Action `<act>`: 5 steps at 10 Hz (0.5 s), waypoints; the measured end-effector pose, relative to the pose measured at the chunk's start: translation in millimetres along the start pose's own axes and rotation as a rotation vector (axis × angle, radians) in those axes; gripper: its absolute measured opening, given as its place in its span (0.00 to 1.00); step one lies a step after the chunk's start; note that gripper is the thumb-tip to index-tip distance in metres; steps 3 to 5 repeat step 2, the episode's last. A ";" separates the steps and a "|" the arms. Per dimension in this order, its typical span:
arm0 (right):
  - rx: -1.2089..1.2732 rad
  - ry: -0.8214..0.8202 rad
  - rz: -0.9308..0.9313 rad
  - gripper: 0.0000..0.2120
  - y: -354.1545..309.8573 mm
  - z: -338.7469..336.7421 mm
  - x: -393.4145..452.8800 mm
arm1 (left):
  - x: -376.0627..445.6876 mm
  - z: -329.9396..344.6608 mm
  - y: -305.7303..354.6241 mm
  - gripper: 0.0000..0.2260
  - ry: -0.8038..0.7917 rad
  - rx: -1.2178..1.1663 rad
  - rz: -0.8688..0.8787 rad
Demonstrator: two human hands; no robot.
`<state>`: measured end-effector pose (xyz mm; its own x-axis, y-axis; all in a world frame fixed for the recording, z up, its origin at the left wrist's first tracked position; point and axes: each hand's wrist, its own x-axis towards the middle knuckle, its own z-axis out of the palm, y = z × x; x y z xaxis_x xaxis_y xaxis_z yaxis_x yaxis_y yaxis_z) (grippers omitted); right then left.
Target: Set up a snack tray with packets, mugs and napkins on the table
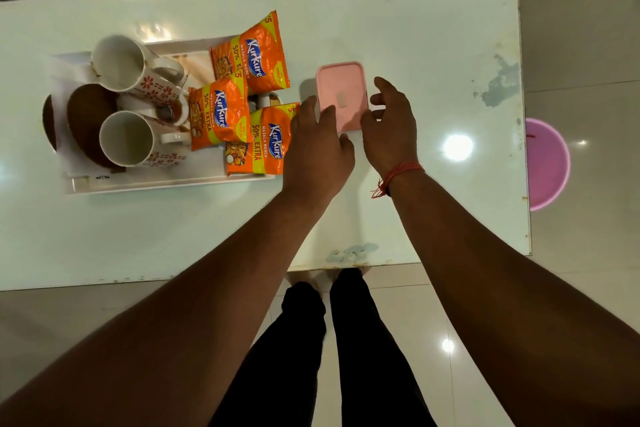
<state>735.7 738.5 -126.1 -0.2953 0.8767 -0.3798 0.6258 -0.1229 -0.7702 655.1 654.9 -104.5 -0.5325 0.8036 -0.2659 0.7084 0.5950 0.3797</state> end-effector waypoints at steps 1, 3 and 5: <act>-0.056 0.057 -0.080 0.25 -6.0 0.5 -8.7 | -0.2 -13.3 -10.2 0.21 0.064 0.005 0.056; -0.148 0.117 -0.140 0.23 -14.4 5.4 -18.4 | -3.8 -26.5 -24.8 0.21 0.125 0.010 0.113; -0.148 0.117 -0.140 0.23 -14.4 5.4 -18.4 | -3.8 -26.5 -24.8 0.21 0.125 0.010 0.113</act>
